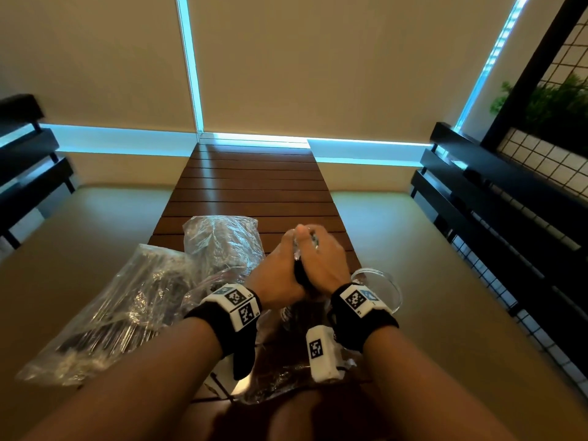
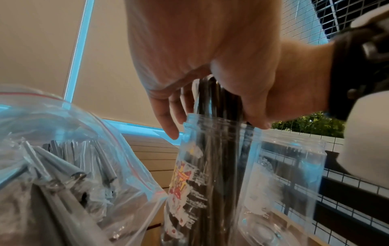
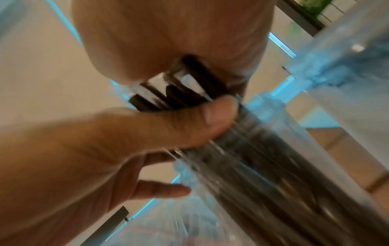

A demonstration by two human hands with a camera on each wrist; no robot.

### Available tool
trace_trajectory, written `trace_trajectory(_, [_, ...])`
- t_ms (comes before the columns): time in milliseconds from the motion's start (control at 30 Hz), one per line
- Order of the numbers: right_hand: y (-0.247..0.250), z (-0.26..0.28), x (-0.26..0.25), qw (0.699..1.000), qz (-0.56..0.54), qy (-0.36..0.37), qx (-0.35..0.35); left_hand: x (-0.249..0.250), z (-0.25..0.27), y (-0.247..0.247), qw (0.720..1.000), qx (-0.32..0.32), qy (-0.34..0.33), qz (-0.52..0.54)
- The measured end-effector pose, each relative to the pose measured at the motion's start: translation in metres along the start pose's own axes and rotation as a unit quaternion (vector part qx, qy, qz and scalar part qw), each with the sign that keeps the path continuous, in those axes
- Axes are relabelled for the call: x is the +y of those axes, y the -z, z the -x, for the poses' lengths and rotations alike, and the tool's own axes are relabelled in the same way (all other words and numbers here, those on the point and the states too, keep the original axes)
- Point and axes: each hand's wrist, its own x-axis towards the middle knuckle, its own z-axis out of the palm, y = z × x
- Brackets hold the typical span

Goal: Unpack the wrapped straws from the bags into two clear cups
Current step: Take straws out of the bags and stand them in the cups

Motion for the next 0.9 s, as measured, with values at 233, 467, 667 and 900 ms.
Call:
trace_trajectory(233, [0.0,0.01,-0.005,0.987,-0.074,0.121,-0.08,-0.008,0.004,-0.001,0.998,0.031,0.038,-0.032])
trace_trajectory(467, [-0.015,0.004,0.01,0.992,0.03,0.124,-0.007,-0.001,0.008,0.004,0.999,-0.013,0.029,-0.036])
trace_trajectory(667, [-0.011,-0.005,0.004,0.977,0.143,0.156,0.005,0.004,0.004,0.004,0.996,-0.039,0.053,-0.067])
trace_trajectory(900, [0.0,-0.012,-0.002,0.976,0.179,0.088,-0.088,0.013,0.006,0.009,0.989,-0.059,0.091,-0.098])
